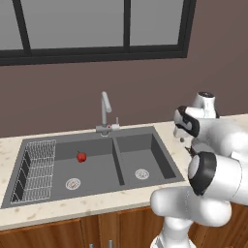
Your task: Dump the bell pepper from the pot into the sink. Then turn on the water and wash the bell pepper. Then turn off the water and put the bell pepper back in the pot.
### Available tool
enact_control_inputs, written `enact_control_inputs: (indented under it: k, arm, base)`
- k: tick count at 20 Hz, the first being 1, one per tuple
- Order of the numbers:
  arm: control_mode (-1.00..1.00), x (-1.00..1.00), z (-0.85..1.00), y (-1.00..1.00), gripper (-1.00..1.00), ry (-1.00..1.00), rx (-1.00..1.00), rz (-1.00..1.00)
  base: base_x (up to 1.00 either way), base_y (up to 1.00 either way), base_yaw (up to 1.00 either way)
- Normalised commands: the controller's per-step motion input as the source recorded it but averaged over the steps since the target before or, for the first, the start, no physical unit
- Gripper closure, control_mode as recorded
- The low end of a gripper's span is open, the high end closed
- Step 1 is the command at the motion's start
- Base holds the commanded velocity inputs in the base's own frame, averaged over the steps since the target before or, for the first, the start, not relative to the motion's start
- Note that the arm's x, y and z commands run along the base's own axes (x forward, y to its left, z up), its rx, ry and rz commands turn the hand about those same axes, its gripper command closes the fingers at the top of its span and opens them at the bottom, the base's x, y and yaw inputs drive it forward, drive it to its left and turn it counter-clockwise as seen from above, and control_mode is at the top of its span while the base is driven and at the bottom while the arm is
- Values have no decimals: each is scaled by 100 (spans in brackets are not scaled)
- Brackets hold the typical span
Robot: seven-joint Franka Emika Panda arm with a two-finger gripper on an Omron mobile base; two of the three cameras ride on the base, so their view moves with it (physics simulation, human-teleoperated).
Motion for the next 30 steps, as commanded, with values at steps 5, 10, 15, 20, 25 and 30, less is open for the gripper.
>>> enact_control_inputs:
  k: [5, 10, 15, 20, 25, 30]
  arm:
    - [-100, -4, 87, 78, -100, 0, 7, 4]
    - [-100, 2, 52, 76, -100, 2, 9, 9]
    - [-100, 11, 6, 55, -100, -5, 4, 12]
    - [-100, 6, 0, 59, -100, -19, 0, 12]
    - [-100, 11, 0, 37, -100, -19, 0, 10]
    - [-100, 19, 0, 20, -100, -9, 1, 7]
  base:
    - [0, 0, 0]
    - [0, 0, 0]
    - [0, 0, 0]
    - [0, 0, 0]
    - [0, 0, 0]
    - [0, 0, 0]
